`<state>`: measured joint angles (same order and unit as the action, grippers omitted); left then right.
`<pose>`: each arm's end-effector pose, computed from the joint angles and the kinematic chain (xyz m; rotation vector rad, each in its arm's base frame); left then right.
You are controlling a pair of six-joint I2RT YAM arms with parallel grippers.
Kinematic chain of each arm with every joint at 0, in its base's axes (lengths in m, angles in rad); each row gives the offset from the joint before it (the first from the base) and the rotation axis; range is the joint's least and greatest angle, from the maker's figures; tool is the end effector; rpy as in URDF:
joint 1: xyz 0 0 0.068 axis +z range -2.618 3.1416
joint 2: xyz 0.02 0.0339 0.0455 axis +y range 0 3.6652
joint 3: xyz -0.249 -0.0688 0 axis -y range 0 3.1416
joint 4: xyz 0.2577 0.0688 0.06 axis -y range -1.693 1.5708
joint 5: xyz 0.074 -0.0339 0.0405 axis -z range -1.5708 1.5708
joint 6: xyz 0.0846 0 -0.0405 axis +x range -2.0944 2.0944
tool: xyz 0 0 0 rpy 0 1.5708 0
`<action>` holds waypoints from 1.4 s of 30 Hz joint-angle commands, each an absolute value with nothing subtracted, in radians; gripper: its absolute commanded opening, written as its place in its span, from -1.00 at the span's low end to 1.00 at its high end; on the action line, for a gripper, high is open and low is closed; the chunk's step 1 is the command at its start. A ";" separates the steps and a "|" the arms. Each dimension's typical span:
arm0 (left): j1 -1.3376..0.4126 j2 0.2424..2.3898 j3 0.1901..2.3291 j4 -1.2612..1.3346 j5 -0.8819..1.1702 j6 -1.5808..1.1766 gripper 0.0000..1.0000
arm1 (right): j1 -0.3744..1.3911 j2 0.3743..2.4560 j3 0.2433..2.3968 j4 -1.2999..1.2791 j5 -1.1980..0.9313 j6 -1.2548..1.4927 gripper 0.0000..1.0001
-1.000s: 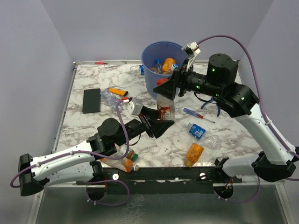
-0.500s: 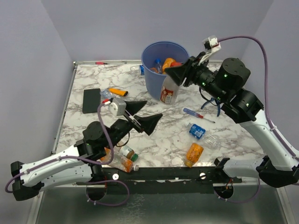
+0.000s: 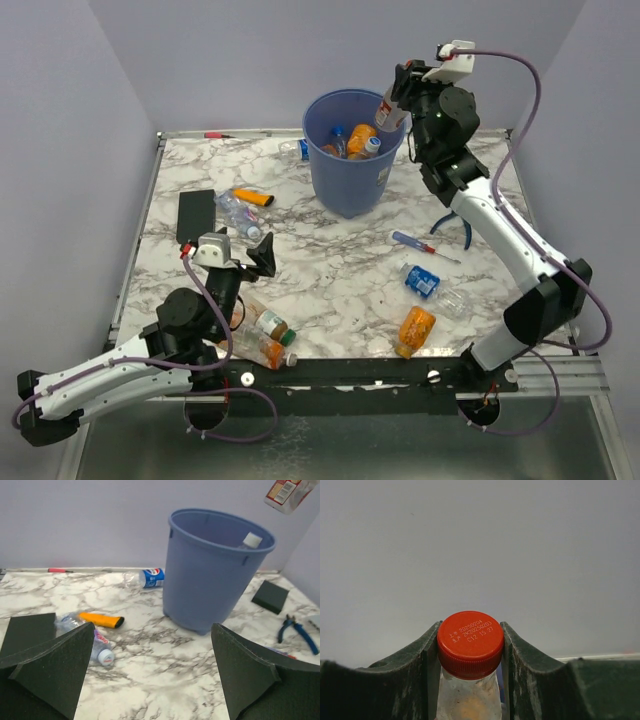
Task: Put the plastic bottles in the bin
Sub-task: Place the plastic bottle in the trash bin.
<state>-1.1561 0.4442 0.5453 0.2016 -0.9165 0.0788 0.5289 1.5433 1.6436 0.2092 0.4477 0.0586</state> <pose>0.1280 -0.1242 0.3436 0.0371 1.3952 -0.3178 0.3696 0.1736 0.4937 0.0869 1.2929 0.2210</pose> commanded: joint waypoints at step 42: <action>-1.160 0.448 0.465 0.171 -0.945 0.100 0.98 | 0.457 1.650 1.727 -0.074 0.197 0.268 0.58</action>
<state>-1.1561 0.4355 0.4473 0.1833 -0.9672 0.1085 0.4572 1.7573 1.6581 -0.0177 0.2459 0.2379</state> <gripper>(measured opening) 0.991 0.788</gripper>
